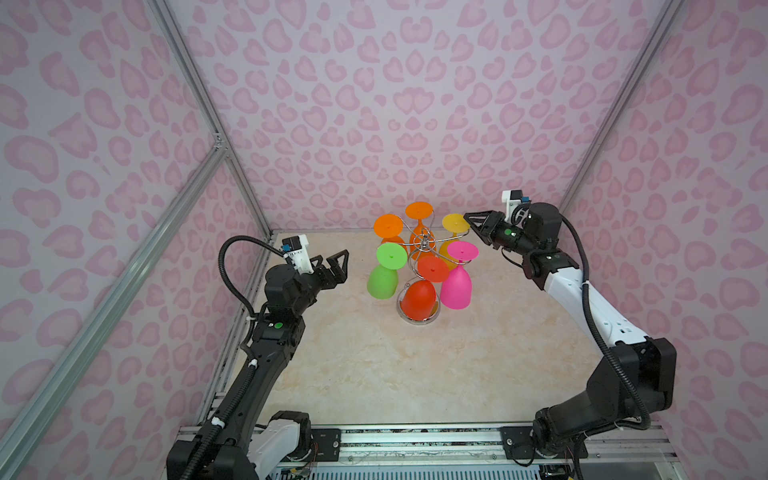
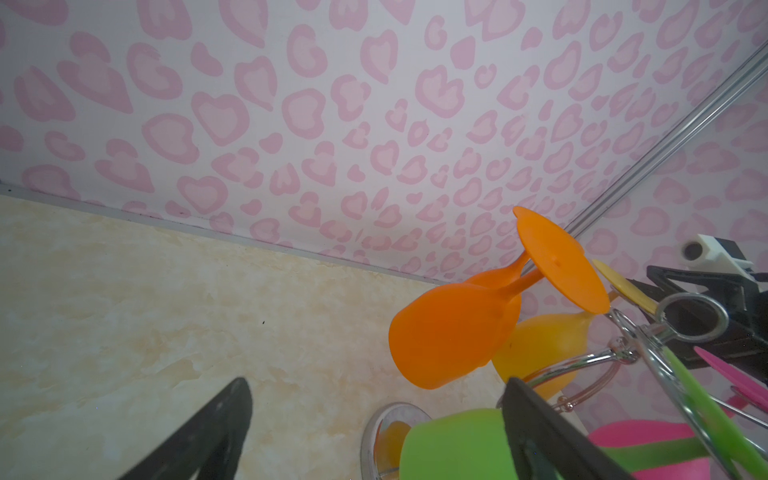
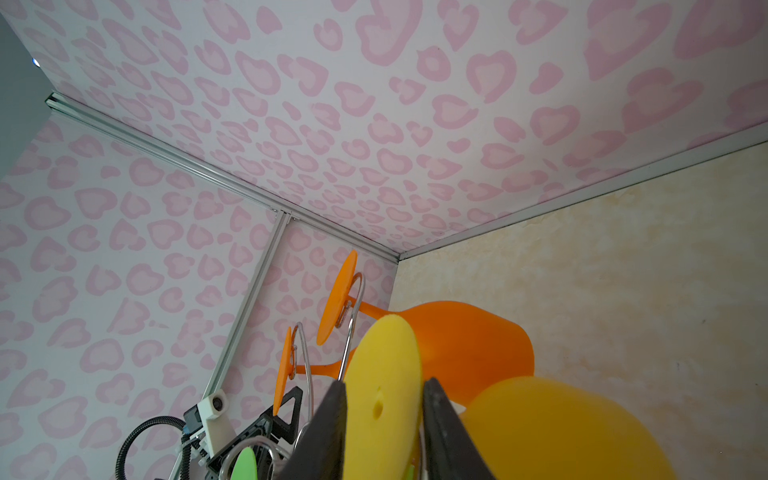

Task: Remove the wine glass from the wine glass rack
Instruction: 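Close the right gripper on the yellow glass's stem near its foot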

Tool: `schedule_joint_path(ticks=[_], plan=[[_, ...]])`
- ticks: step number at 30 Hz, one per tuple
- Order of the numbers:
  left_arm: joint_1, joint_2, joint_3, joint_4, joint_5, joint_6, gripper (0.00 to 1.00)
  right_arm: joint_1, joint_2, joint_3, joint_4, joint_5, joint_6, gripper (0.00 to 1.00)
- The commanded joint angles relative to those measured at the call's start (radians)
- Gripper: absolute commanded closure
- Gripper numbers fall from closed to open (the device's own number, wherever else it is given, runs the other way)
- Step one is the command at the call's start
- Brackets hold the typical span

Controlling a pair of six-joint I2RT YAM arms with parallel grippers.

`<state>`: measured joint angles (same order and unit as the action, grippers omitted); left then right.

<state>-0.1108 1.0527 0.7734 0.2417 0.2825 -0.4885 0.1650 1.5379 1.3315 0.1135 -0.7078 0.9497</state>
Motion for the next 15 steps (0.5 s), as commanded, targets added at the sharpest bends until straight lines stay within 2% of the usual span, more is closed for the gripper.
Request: schedule_joint_path(ticks=[1,9,11,15], plan=[[0.001,0.005,0.018,0.039,-0.002,0.001,0.04,0.005,0.012,0.006,0.006,-0.020,-0.005,0.70],[0.000,0.012,0.018,0.042,-0.005,0.001,0.04,0.012,0.014,0.014,-0.013,-0.027,-0.015,0.75],[0.000,0.013,0.017,0.042,-0.005,-0.001,0.04,0.013,0.012,0.015,-0.018,-0.026,-0.018,0.79],[0.001,0.015,0.014,0.042,-0.003,-0.002,0.04,0.012,0.001,0.016,-0.027,-0.012,-0.029,0.78]])
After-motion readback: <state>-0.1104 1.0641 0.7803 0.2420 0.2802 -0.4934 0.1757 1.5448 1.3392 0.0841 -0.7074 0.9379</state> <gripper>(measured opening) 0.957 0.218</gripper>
